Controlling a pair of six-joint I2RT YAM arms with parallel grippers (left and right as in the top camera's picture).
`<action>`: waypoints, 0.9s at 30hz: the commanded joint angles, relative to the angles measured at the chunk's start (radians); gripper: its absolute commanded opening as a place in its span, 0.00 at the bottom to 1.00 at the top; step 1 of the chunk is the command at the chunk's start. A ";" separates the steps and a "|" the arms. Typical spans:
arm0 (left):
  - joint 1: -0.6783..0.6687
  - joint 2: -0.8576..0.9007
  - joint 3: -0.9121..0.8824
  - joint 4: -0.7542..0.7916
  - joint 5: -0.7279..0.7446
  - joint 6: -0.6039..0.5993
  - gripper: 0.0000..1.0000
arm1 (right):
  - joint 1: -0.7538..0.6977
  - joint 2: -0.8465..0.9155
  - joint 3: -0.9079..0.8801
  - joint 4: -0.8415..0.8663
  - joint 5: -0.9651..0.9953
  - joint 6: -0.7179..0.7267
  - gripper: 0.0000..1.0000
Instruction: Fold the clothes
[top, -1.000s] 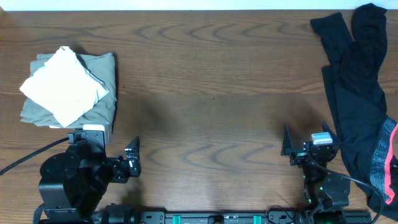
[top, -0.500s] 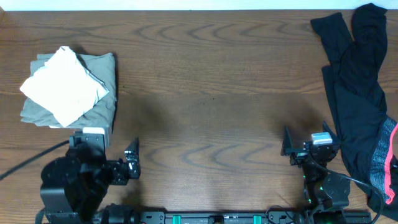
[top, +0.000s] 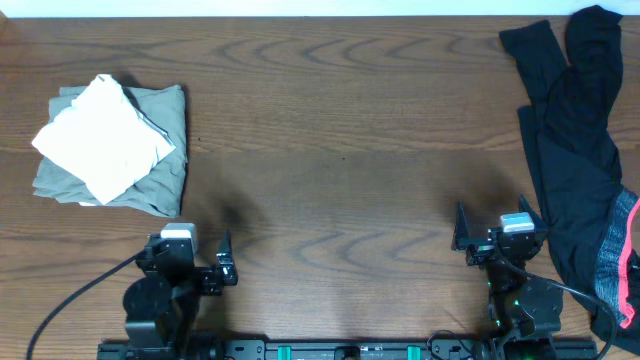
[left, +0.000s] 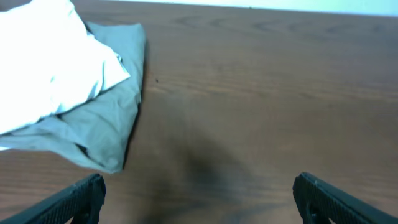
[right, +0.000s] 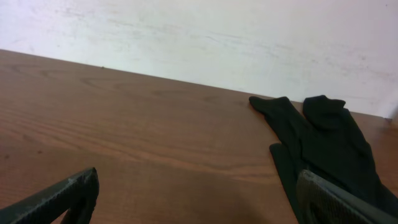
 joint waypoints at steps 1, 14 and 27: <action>-0.002 -0.063 -0.076 0.074 -0.018 -0.028 0.98 | -0.010 -0.006 -0.004 -0.002 -0.003 -0.014 0.99; -0.002 -0.063 -0.347 0.571 -0.063 0.000 0.98 | -0.010 -0.006 -0.004 -0.002 -0.003 -0.014 0.99; -0.002 -0.063 -0.348 0.573 -0.063 0.000 0.98 | -0.010 -0.006 -0.004 -0.002 -0.003 -0.014 0.99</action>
